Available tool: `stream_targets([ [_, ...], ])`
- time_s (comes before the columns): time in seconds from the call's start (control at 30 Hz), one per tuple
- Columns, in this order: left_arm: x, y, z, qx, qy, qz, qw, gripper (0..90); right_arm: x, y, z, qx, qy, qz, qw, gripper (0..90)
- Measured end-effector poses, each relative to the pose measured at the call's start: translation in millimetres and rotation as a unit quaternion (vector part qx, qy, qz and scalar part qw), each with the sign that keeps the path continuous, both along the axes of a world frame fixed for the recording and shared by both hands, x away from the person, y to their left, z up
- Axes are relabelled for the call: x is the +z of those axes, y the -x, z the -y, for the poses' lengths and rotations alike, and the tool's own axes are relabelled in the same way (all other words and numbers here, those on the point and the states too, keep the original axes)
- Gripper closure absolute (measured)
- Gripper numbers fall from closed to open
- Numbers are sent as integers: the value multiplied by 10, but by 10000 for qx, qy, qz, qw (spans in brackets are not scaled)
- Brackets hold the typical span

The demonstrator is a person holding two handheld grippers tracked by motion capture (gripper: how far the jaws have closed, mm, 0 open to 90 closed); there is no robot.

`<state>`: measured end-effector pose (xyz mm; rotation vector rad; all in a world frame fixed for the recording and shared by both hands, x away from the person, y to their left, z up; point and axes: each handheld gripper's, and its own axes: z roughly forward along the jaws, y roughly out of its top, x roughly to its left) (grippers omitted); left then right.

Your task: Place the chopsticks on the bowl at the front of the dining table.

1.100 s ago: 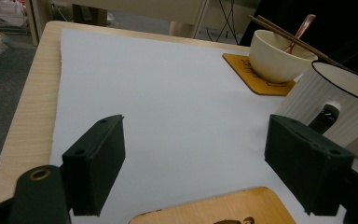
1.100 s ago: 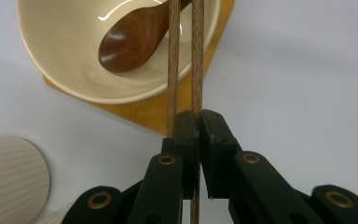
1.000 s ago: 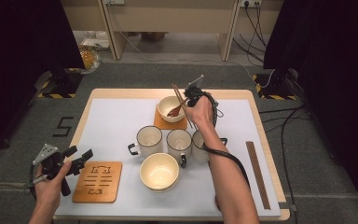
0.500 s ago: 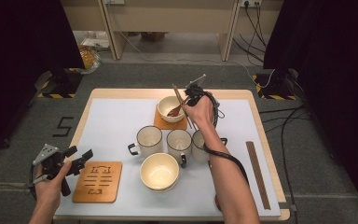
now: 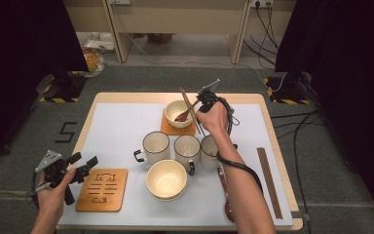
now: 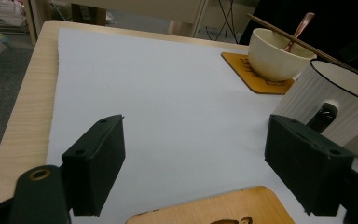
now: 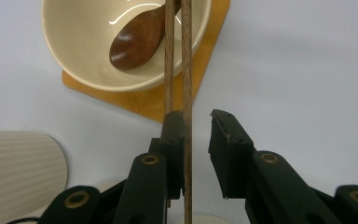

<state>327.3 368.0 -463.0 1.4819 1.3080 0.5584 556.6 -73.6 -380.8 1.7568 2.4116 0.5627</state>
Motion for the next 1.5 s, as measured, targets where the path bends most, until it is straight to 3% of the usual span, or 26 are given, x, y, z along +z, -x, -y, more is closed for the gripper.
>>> stream_targets([
  [0.57, 1, 2, -4, 8, 1, 4, 10000, 195, -11, 53, -70, 40, -51, -16, 10000, 649],
  [1.13, -2, 2, -8, 4, 2, -1, 10000, 195, -84, 55, -119, 175, 289, -97, 9994, 700],
  [1.5, 3, 4, -12, 3, 0, 8, 10000, 195, -101, 54, -157, 185, 331, -81, 9992, 743],
])
